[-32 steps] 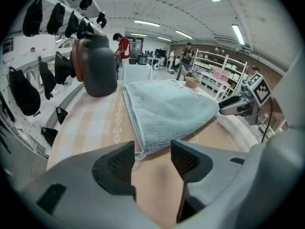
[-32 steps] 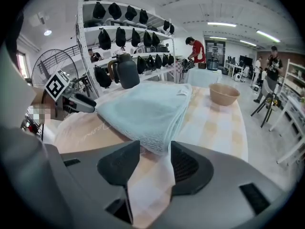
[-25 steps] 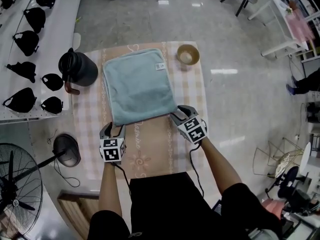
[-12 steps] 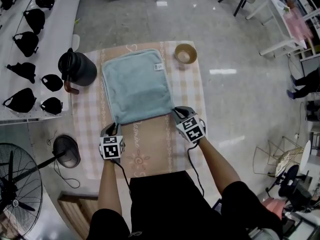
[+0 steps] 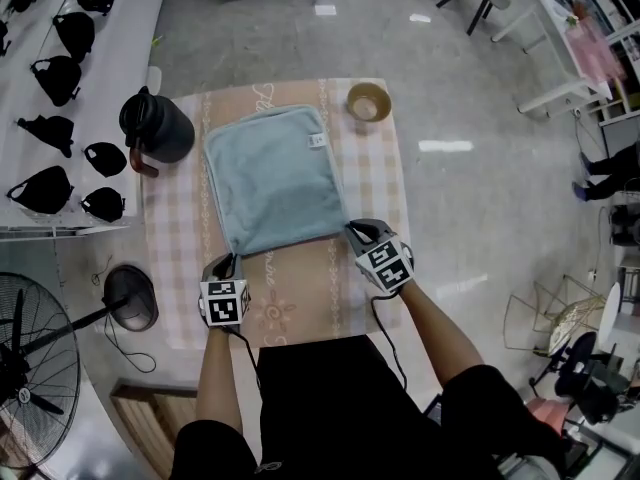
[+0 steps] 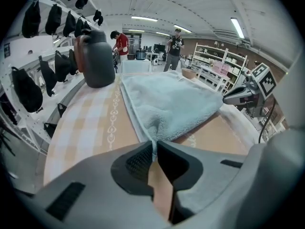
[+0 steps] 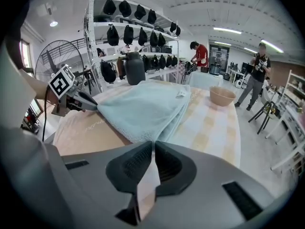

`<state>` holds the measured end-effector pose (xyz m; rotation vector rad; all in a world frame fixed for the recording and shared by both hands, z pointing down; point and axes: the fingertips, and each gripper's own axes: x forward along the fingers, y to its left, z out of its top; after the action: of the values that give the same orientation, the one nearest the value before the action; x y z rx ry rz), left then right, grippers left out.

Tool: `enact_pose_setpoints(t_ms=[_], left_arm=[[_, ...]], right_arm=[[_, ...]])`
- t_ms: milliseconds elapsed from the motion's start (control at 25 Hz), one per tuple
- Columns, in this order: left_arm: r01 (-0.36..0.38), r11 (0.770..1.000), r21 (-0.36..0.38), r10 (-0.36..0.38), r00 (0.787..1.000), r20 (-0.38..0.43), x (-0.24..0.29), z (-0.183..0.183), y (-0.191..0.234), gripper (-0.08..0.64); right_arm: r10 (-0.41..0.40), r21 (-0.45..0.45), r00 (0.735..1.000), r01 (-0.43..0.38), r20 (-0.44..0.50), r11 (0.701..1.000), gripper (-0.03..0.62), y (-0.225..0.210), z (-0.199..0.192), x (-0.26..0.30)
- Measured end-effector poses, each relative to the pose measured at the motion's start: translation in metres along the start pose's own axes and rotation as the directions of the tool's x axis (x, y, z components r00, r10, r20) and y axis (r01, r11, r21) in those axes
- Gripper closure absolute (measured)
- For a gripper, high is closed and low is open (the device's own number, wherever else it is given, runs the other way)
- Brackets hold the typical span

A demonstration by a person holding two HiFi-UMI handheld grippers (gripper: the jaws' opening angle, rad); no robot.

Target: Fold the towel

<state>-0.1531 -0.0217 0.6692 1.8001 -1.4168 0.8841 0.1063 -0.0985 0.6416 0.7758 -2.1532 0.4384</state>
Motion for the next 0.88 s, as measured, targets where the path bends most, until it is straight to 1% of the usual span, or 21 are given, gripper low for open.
enact_pose_setpoints(t_ms=[360,560,760,880], left_arm=[[0.0,1.0,-0.01,0.0,1.0,0.0,-0.03,-0.034,-0.017,0.525],[0.004,1.0,-0.007,-0.004,1.0,0.001,-0.047,-0.054,-0.033,0.526],[-0.001,1.0,-0.021,0.001,1.0,0.007,-0.062,-0.07,-0.041,0.528],[-0.019,1.0,-0.017,0.02,1.0,0.015,-0.068,-0.07,-0.04,0.528]], right_arm=[[0.027,-0.031,1.0,-0.027,0.011,0.999,0.568,0.036,-0.021,-0.03],[0.035,-0.108,0.999,-0.034,0.004,0.994,0.569,0.057,-0.045,-0.046],[0.043,-0.092,0.999,-0.042,0.003,0.995,0.569,0.069,-0.061,-0.06],[0.033,-0.083,0.999,-0.031,0.02,0.996,0.569,0.066,-0.059,-0.068]])
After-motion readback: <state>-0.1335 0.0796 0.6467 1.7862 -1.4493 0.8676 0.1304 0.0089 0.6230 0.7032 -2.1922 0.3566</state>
